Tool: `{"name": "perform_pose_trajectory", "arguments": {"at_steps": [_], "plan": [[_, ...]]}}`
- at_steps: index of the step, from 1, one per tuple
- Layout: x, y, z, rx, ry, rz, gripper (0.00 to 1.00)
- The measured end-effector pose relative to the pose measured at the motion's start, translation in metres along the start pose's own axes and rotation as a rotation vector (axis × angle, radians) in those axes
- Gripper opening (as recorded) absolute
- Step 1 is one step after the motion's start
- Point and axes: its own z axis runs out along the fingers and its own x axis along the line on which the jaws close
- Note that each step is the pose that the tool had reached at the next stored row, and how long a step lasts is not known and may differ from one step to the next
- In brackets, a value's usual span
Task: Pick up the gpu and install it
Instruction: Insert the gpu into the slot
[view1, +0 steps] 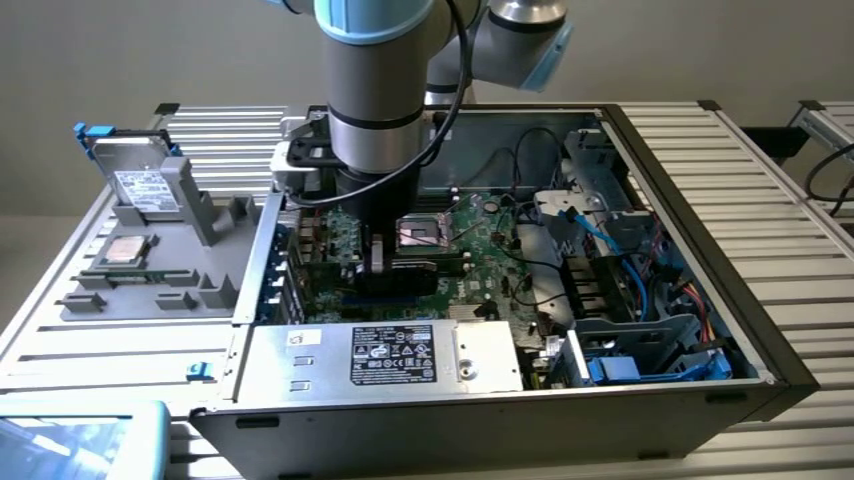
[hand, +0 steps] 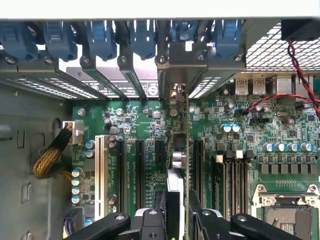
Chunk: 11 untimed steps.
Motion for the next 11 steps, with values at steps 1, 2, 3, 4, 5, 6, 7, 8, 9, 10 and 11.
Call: {"name": "perform_pose_trajectory", "arguments": {"at_steps": [1,2,3,4,5,6,7,8,9,10,11], "plan": [[0.0000,0.0001,0.0001,-0.0001,0.0001,0.000,0.28],[-0.0001,0.0003,0.0003,0.0000,0.0000,0.000,0.28],[-0.0002,0.0005,0.0005,0.0000,-0.0001,0.000,0.28],[-0.0005,0.0006,0.0008,0.0000,-0.0001,0.000,0.28],[-0.0008,0.0007,0.0010,0.0000,-0.0001,0.000,0.28],[-0.0011,0.0007,0.0012,0.0001,-0.0002,0.000,0.28],[-0.0013,0.0007,0.0014,0.0001,-0.0002,0.000,0.28],[-0.0013,0.0007,0.0013,0.0000,0.0000,0.000,0.28],[-0.0013,0.0007,0.0013,-0.0001,0.0001,0.000,0.28],[-0.0013,0.0007,0.0014,-0.0001,0.0002,0.000,0.28],[-0.0013,0.0007,0.0015,-0.0001,0.0002,0.000,0.28]]}}
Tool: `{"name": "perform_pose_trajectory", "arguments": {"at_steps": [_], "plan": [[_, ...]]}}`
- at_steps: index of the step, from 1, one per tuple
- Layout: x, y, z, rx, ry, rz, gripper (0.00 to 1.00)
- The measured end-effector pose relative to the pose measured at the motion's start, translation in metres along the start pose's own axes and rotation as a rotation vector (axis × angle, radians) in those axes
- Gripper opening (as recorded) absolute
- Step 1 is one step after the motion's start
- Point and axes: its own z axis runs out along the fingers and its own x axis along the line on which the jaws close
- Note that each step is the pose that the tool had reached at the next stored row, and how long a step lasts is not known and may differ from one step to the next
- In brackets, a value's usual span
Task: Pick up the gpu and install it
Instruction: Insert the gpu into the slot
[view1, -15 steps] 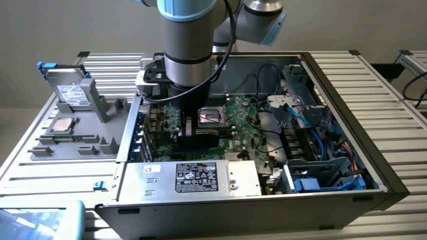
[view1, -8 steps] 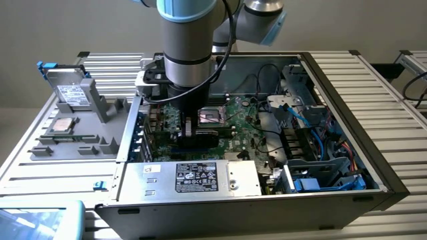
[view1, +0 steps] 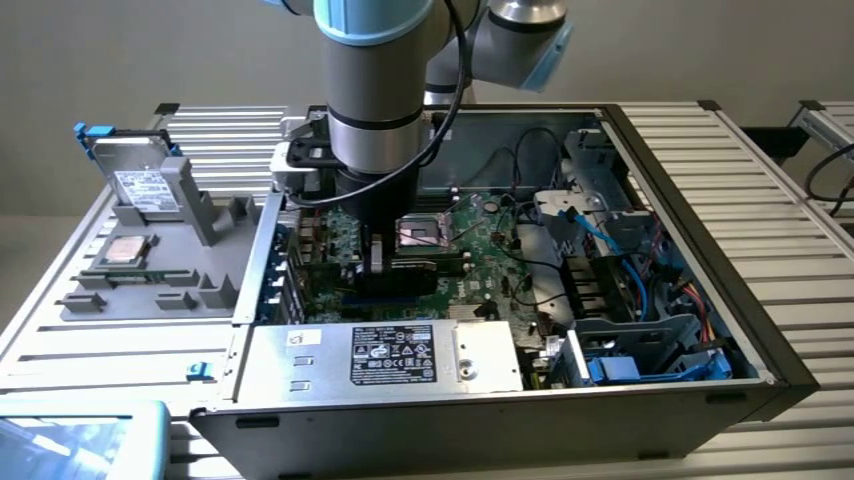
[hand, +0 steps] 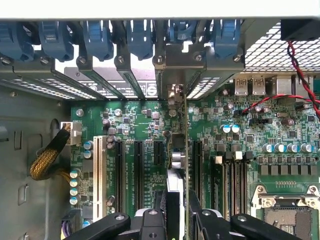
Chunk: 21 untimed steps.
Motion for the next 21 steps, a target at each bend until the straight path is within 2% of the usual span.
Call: {"name": "perform_pose_trajectory", "arguments": {"at_steps": [21], "plan": [[0.0000,0.0014,0.0033,0.0001,-0.0002,0.000,0.28]]}}
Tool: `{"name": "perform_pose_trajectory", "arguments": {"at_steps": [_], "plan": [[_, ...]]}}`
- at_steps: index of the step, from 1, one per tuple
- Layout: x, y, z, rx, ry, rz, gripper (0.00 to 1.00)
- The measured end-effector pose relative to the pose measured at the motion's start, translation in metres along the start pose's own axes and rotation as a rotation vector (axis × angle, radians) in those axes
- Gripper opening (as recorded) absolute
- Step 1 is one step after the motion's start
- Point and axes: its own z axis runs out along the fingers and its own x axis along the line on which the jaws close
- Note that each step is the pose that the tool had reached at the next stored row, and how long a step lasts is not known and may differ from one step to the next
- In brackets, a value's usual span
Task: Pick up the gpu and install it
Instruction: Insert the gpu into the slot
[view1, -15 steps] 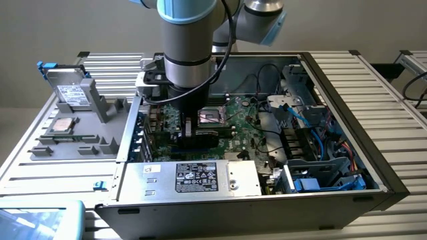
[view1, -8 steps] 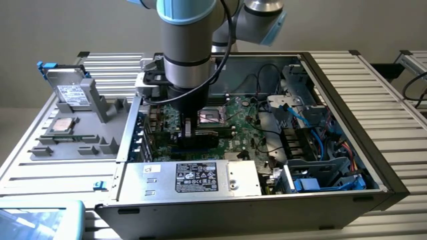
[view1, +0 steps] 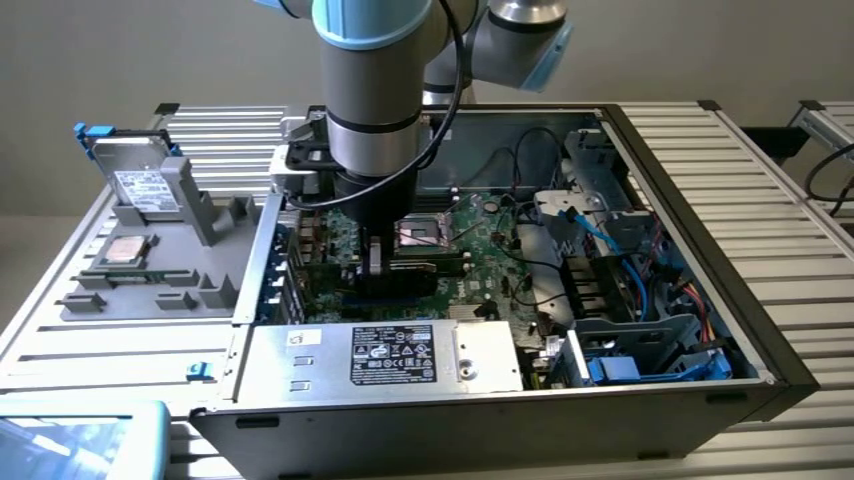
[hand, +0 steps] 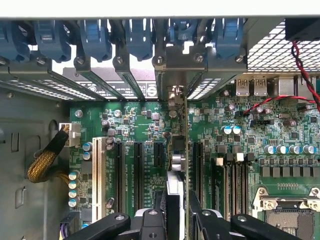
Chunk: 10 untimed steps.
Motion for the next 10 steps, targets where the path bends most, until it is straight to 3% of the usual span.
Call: {"name": "perform_pose_trajectory", "arguments": {"at_steps": [10], "plan": [[0.0002,-0.0002,0.0000,0.0001,0.0000,0.000,0.28]]}}
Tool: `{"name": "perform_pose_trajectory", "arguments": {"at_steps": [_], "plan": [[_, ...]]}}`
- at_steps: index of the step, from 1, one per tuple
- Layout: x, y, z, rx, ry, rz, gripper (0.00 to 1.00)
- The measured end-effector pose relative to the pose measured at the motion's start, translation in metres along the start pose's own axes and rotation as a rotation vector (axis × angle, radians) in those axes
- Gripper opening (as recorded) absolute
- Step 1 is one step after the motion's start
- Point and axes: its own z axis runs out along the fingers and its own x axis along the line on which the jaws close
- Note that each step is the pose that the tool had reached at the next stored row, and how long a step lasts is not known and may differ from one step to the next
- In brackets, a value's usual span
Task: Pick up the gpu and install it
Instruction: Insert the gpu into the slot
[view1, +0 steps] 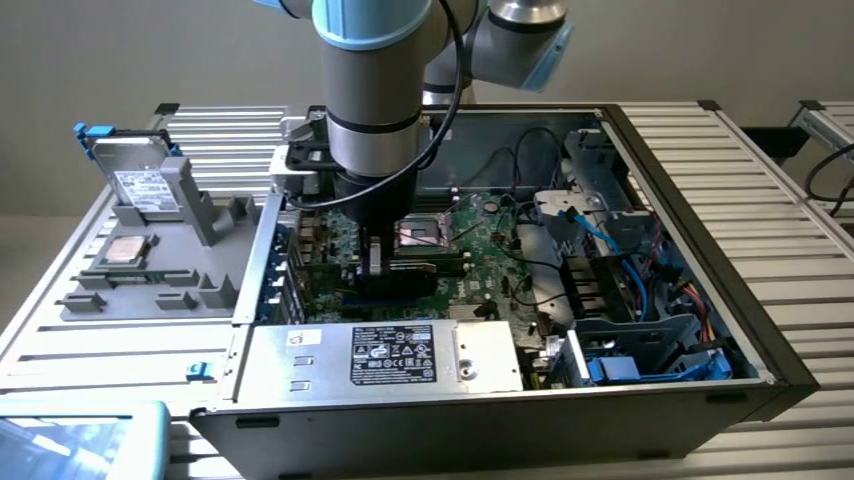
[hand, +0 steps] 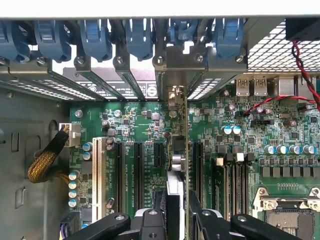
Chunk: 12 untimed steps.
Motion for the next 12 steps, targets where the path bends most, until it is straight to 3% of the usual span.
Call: {"name": "perform_pose_trajectory", "arguments": {"at_steps": [7,12], "plan": [[0.0000,0.0002,0.0000,0.0005,0.0000,0.000,0.28],[0.0000,0.0010,0.0003,0.0083,-0.0002,0.000,0.28]]}}
